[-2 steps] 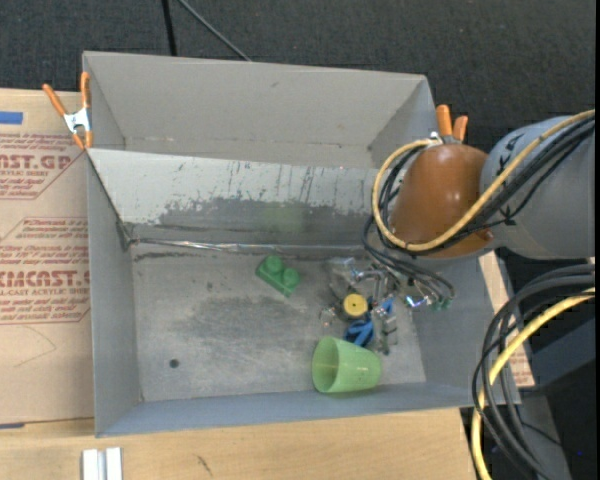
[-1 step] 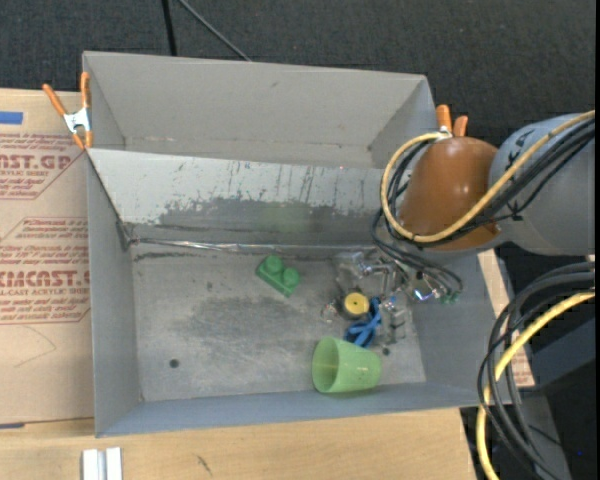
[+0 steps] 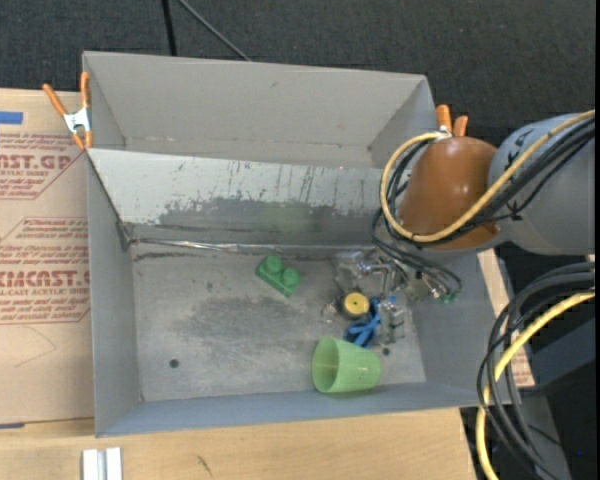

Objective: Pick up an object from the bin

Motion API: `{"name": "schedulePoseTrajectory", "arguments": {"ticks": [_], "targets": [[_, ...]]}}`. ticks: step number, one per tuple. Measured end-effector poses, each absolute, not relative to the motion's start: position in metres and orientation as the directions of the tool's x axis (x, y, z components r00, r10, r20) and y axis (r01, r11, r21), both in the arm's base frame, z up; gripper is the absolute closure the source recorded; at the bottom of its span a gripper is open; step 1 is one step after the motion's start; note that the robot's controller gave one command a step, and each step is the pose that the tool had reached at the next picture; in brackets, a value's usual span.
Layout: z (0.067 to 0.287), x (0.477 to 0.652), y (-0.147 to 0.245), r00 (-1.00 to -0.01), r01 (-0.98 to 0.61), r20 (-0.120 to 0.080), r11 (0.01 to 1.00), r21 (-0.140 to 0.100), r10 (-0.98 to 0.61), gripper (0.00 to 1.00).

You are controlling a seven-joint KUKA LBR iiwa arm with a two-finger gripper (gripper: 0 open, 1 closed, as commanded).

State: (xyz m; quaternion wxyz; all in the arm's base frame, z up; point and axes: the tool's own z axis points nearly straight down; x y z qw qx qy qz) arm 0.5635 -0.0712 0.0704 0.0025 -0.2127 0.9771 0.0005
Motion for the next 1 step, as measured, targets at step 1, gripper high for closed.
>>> {"name": "schedulePoseTrajectory", "arguments": {"ticks": [1], "targets": [[0.0705, 0.5640, -0.0704, -0.910, -0.415, -0.008, 0.910, 0.000, -0.415, 0.00]]}}
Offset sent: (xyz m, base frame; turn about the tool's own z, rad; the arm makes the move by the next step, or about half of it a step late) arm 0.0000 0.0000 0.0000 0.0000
